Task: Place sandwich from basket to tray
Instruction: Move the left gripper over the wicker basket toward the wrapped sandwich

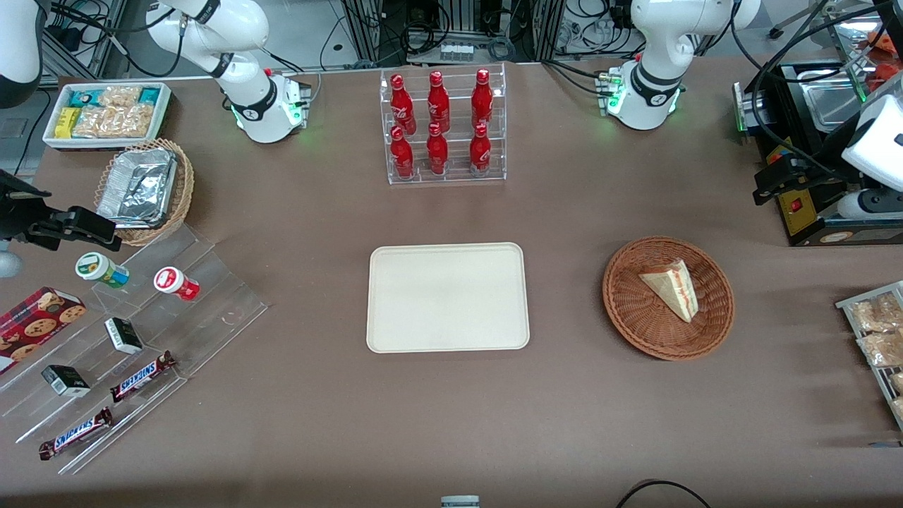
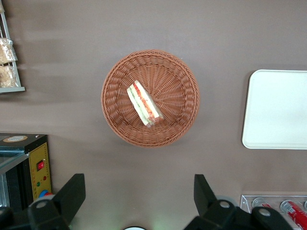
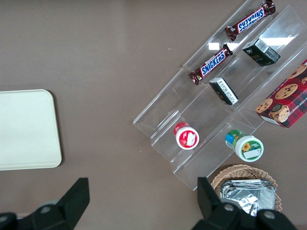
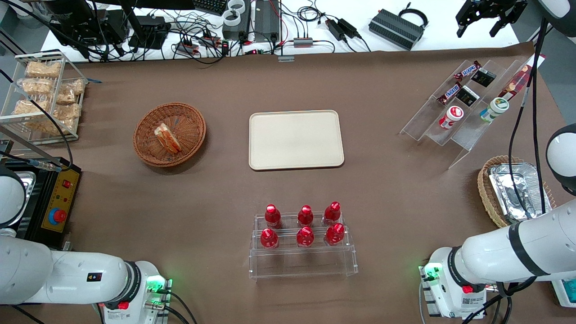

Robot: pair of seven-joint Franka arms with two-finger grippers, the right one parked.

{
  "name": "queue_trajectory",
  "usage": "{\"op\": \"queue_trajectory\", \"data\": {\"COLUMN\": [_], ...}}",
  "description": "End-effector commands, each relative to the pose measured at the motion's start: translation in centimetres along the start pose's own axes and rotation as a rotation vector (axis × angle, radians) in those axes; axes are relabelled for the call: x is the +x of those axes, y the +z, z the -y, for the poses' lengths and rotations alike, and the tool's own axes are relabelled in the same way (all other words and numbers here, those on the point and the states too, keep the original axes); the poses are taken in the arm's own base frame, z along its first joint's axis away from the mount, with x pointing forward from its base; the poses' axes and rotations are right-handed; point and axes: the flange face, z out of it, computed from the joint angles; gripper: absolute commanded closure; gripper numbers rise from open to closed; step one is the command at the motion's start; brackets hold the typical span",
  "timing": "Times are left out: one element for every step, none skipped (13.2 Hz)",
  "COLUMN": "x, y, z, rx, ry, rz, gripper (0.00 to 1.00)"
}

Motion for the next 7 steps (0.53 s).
{"op": "queue_trajectory", "data": {"x": [0.1,0.2,0.3,0.7,0.9,1.0,1.2], "y": [-0.6,-0.4,0.0,0.9,2.6,4.0,5.5], "z": [0.3,0.3,0.3,0.3,0.6,1.3,1.5], "rx": [-0.012,-0.005,0.001,0.001,0.001,0.002,0.003], "ry": [0.002,-0.002,-0.001,-0.002,-0.010,-0.023,-0.033], "rz": [0.000,0.002,0.003,0.002,0.018,0.020,0.016], "gripper": [0.00,0.00,0.00,0.00,0.00,0.00,0.00]}}
